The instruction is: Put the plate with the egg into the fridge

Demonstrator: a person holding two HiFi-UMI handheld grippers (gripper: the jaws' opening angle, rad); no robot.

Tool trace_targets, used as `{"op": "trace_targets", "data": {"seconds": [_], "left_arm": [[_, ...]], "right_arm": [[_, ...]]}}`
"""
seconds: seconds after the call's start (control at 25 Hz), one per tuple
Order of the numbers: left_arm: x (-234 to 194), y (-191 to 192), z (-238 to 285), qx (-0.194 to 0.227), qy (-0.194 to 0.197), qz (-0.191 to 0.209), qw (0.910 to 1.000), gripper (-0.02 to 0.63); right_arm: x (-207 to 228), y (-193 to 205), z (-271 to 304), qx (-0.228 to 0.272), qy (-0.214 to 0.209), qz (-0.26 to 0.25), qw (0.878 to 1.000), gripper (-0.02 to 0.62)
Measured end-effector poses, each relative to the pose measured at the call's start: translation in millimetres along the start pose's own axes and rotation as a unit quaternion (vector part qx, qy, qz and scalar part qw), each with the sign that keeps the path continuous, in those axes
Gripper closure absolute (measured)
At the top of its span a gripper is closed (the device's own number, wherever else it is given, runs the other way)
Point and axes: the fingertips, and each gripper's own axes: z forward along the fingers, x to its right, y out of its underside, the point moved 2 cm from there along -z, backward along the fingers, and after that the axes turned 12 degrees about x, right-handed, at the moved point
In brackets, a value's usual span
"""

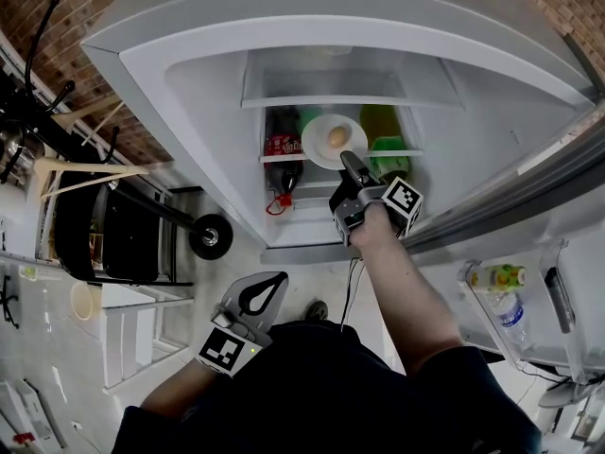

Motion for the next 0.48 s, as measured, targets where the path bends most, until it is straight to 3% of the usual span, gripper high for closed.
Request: {"op": "trace_targets", "data": {"seconds": [0.16,0.2,0.28,0.48], "left_arm": [[-1.9,1.4,-2.4,-0.002,0.002,-0.002,1.0,0.615],[-2.2,1.8,-2.8,-0.002,0.003,-0.002,1.0,0.615],[-2.2,2.4,-3.2,-0.003,0.007,-0.001,1.0,0.615],[-1.6,4.0,-5.1,-0.007,0.013,-0.002,0.9999,0.615]], "right_arm": [[12.7,2.6,-18.0,0.0,0.014,0.001,1.0,0.396],[15.8,3.0,-21.9,0.0,0.019,-0.001,1.0,0.413],[20.9,1.7,-26.9,0.004,0.026,-0.009,1.0,0.528],[18.6,-4.1,-21.4,0.016,0.025,-0.026,0.999,0.574]]}}
